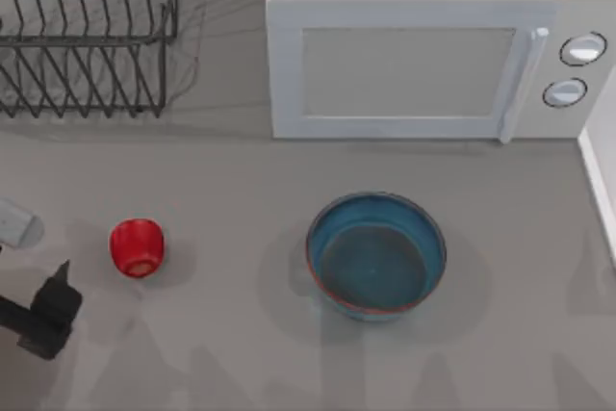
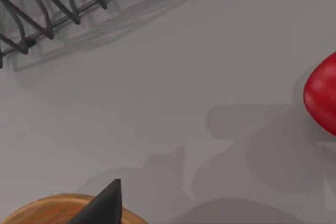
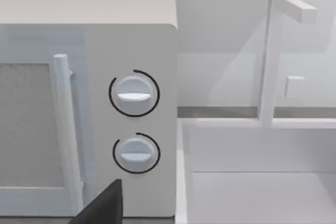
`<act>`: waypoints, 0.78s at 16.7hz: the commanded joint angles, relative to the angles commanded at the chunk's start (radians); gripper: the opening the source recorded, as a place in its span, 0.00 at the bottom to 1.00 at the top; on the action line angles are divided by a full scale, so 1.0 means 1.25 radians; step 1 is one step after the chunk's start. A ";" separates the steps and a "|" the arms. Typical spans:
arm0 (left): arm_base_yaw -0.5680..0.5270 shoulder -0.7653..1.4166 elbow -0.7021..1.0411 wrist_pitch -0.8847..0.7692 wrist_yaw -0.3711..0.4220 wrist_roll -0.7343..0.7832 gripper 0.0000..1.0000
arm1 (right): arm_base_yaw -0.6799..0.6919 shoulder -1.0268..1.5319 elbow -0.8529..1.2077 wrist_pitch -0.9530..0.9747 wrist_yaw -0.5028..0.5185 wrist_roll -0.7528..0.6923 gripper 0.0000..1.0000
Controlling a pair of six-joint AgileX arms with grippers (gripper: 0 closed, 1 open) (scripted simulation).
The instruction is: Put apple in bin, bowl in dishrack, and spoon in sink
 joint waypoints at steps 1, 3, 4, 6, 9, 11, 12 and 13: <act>-0.011 0.080 0.041 -0.039 0.002 0.047 1.00 | 0.000 0.000 0.000 0.000 0.000 0.000 1.00; -0.033 0.242 0.124 -0.118 0.006 0.138 1.00 | 0.000 0.000 0.000 0.000 0.000 0.000 1.00; -0.043 0.324 0.166 -0.157 0.007 0.181 1.00 | 0.000 0.000 0.000 0.000 0.000 0.000 1.00; -0.062 0.479 0.252 -0.235 0.008 0.259 1.00 | 0.000 0.000 0.000 0.000 0.000 0.000 1.00; -0.087 0.673 0.384 -0.342 0.010 0.354 1.00 | 0.000 0.000 0.000 0.000 0.000 0.000 1.00; -0.100 0.768 0.471 -0.402 0.012 0.403 1.00 | 0.000 0.000 0.000 0.000 0.000 0.000 1.00; -0.105 0.806 0.514 -0.428 0.014 0.424 1.00 | 0.000 0.000 0.000 0.000 0.000 0.000 1.00; -0.110 0.837 0.556 -0.451 0.017 0.441 1.00 | 0.000 0.000 0.000 0.000 0.000 0.000 1.00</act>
